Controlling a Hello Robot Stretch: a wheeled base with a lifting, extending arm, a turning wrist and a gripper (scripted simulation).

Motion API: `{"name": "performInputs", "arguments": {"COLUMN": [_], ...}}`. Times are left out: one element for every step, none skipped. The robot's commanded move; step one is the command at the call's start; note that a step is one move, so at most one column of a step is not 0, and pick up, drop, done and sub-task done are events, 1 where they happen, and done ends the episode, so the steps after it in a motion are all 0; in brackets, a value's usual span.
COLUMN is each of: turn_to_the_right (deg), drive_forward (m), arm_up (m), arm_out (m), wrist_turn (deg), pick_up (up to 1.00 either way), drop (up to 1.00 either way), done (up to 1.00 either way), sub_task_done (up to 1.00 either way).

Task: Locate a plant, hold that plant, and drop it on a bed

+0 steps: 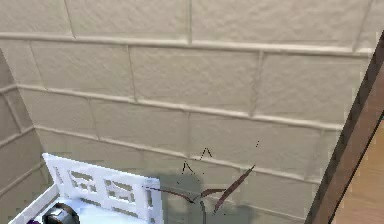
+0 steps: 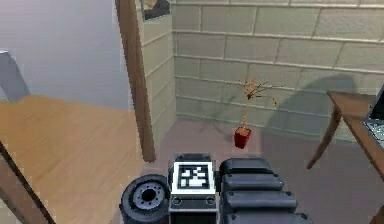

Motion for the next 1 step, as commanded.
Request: {"name": "performInputs", "arguments": {"turn_to_the_right": [45.0], "drive_forward": [0.00], "arm_up": [0.00], "arm_out": [0.00], "wrist_turn": [0.0], "pick_up": [0.00], "drop": [0.00], "done": [0.00], "sub_task_done": [0.00]}}
